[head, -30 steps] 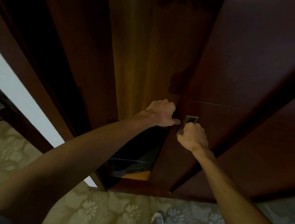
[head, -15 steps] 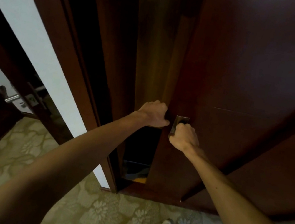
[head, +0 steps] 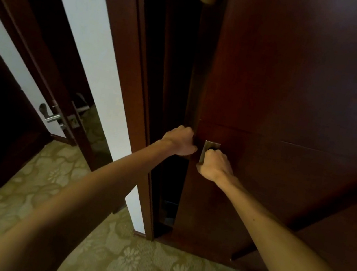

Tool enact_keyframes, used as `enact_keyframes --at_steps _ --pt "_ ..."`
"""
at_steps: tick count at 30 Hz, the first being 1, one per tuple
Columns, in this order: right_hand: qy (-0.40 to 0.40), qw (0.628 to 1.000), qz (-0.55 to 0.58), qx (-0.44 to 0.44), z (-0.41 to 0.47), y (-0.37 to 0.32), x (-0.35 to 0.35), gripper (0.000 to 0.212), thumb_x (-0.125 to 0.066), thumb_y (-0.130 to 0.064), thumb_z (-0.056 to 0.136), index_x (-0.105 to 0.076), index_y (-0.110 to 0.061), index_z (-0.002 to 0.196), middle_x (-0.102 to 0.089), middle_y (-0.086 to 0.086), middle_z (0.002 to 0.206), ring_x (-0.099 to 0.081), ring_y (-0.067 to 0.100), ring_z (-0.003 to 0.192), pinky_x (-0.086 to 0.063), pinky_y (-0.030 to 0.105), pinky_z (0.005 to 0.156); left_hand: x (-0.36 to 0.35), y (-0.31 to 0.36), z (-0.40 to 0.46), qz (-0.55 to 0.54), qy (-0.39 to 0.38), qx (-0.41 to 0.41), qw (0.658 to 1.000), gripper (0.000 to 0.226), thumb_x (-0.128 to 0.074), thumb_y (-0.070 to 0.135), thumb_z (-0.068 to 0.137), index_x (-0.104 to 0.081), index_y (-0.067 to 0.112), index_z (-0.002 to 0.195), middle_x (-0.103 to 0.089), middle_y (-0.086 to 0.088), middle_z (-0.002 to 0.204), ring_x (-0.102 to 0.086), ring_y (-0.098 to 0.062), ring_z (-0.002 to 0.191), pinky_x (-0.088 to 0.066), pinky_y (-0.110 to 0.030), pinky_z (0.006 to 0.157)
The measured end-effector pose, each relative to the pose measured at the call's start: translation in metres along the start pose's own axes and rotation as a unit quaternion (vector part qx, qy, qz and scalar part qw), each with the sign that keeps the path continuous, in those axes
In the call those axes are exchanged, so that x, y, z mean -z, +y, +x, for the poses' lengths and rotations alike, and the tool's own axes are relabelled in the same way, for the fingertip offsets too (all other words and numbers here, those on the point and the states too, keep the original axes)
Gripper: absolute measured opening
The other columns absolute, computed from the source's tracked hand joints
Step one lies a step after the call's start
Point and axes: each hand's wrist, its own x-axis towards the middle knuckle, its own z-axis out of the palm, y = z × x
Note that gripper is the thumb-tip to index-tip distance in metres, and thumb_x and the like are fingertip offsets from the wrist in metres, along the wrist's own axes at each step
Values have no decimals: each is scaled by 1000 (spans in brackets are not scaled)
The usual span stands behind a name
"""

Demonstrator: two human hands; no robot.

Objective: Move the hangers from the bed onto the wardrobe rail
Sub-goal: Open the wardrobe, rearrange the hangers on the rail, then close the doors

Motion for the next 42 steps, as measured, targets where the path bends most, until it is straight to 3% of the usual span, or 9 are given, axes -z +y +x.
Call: enact_keyframes --at_steps 9,12,14,16,19,22,35,39,42 --pt "-36 999 22 23 6 -46 -8 30 -69 -24 91 -61 -4 112 -64 15 118 -64 35 108 -51 39 76 -1 -25 -24 -10 20 94 995 23 -51 16 98 -59 9 77 -58 -2 67 -68 -22 73 -55 -30 65" --pt "-35 996 86 4 11 -59 -10 12 -58 -21 95 -59 -10 99 -66 13 109 -66 33 102 -53 39 77 -6 -24 -28 11 41 108 993 16 -51 13 98 -63 7 88 -53 -2 66 -62 -21 73 -48 -29 64" --pt "-35 994 104 -6 12 -66 -10 19 -52 -17 97 -55 -13 79 -68 11 94 -69 31 93 -53 37 73 -10 -23 -28 16 48 113 992 18 -52 13 100 -67 4 97 -54 -3 68 -62 -21 76 -48 -29 67" --pt "-48 994 95 6 11 -73 -9 23 -58 -13 93 -54 -14 71 -70 12 87 -71 29 85 -58 37 73 -11 -24 -29 16 53 117 992 23 -50 16 103 -68 2 106 -63 -7 83 -68 -25 88 -50 -30 70" --pt "-63 994 87 27 11 -80 -12 9 -61 -15 91 -65 -8 87 -74 16 92 -73 32 84 -62 43 77 -12 -26 -29 29 63 121 990 26 -48 17 105 -66 2 114 -70 -14 110 -70 -28 101 -55 -32 77" --pt "-70 994 67 53 12 -85 -15 14 -57 -18 93 -60 -12 80 -73 16 90 -72 32 84 -61 42 77 -13 -27 -31 43 68 129 988 22 -52 8 102 -65 2 118 -68 -14 116 -68 -28 106 -56 -33 83" --pt "-69 994 40 70 16 -89 -13 24 -60 -19 91 -54 -15 68 -69 9 78 -72 31 83 -61 41 74 -15 -33 -38 9 80 138 987 20 -54 5 100 -67 3 116 -67 -14 116 -67 -29 108 -55 -36 88" --pt "-64 994 58 61 15 -78 -10 14 -65 -16 89 -52 -11 84 -70 12 98 -70 30 92 -59 44 82 -12 -30 -38 -13 79 132 988 17 -55 7 99 -68 3 109 -68 -13 106 -68 -29 98 -52 -33 75" --pt "-51 993 90 64 10 -64 -9 10 -68 -17 86 -63 -10 82 -72 10 92 -72 28 83 -61 45 74 -9 -30 -40 -27 73 128 989 8 -57 13 97 -63 8 97 -61 -7 90 -61 -23 80 -49 -31 65"
